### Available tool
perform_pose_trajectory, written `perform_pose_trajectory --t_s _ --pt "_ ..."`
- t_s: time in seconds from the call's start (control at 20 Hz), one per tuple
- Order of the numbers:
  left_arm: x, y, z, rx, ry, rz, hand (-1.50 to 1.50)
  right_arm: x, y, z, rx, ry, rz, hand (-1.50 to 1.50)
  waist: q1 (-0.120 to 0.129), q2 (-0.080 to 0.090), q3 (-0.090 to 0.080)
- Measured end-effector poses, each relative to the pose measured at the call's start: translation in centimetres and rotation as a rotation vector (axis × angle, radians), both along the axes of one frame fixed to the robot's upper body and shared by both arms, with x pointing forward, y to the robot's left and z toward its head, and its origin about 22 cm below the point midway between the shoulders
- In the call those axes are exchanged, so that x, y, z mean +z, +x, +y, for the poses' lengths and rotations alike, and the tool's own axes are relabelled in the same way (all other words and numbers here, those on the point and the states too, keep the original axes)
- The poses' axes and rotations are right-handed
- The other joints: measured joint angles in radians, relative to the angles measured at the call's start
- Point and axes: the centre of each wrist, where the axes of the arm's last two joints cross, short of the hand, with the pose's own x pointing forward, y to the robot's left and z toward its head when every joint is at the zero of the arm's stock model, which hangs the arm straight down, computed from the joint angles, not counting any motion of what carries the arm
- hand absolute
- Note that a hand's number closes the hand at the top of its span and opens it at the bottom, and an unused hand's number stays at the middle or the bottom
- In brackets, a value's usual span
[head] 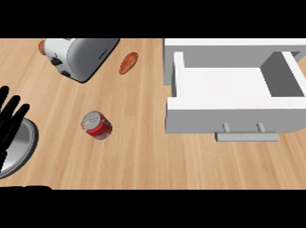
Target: Pick up the can, place it into the drawer and close the drawer
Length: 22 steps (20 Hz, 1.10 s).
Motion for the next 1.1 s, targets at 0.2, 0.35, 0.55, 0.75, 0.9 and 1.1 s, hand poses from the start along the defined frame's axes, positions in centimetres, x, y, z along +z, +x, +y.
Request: perform_pose_trajectory --t_s 0.2,0.35,0.55,0.75,0.9,1.1 --pt "-1.1 1.1 0.0 -0.012 -0.052 0.031 -1.50 0.3 -1.3 -0.8 0.010 -0.004 -0.007 -1.50 -0.002 0.000 0.000" --pt "-1.6 2.5 -0.6 -0.015 -0.067 0.042 -1.50 0.8 -1.4 -1.3 0.012 0.005 -0.006 -1.50 -0.002 0.000 0.000" --pt "-3.5 4.2 -1.4 -0.010 -0.077 0.058 -1.50 1.1 -1.9 -1.8 0.009 0.005 -0.005 -1.50 -0.003 0.001 0.000" --pt "-5.2 5.4 -2.0 0.000 -0.068 0.070 -1.50 1.2 -2.7 -2.1 0.003 0.005 -0.002 -1.50 -0.003 0.000 0.000" --pt "-6.3 6.0 -2.2 0.007 -0.055 0.083 -1.50 1.5 -3.4 -2.6 0.002 0.005 0.002 -1.50 -0.003 0.000 0.000" --pt "-8.8 7.1 -2.2 0.020 -0.046 0.110 -1.50 1.0 -3.1 -2.6 -0.001 0.005 0.001 -1.50 -0.002 0.001 0.000"
